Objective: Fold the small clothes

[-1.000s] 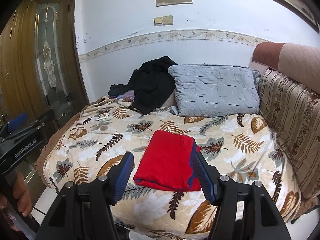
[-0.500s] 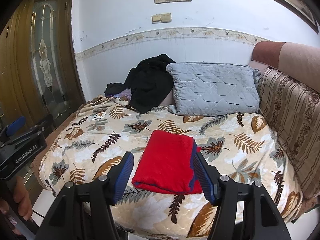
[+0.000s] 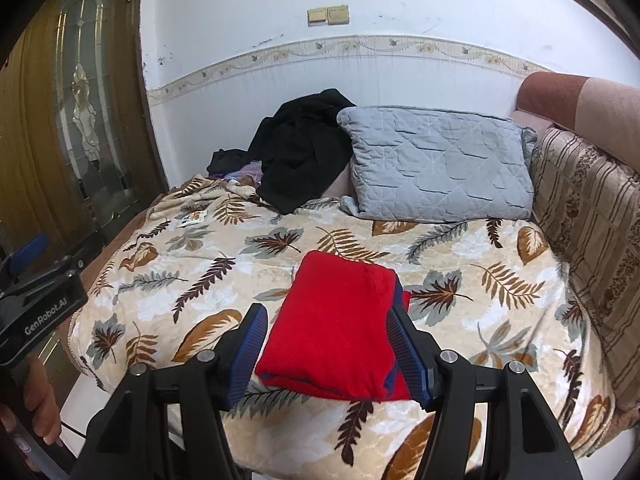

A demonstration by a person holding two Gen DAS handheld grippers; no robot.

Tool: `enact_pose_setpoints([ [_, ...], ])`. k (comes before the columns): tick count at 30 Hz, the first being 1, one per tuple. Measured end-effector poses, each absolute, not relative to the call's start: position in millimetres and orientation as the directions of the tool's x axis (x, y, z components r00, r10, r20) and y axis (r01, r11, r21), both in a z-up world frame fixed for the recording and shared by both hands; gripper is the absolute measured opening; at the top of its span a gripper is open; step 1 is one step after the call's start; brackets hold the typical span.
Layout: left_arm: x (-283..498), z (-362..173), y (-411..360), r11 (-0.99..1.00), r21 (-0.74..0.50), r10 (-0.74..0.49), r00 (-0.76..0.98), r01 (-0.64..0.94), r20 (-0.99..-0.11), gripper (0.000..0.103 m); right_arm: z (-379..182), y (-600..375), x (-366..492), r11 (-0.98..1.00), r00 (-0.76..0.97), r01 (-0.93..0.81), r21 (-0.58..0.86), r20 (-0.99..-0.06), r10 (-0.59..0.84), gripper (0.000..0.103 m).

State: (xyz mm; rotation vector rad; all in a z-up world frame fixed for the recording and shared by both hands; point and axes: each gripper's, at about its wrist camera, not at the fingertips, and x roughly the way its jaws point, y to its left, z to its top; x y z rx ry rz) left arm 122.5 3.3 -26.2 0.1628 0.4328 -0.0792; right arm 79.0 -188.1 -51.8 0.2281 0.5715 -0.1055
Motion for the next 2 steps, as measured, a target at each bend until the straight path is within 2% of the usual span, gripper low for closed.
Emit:
enact_pose_setpoints([
  [2,137.0,-30.5,1.9,0.985,0.128,-0.047,0.894,0.115,-0.446,0.090,-57.9,-200.8,93.8,0.969,0.829,0.167,0.183,-0.558,-0.038,0.066],
])
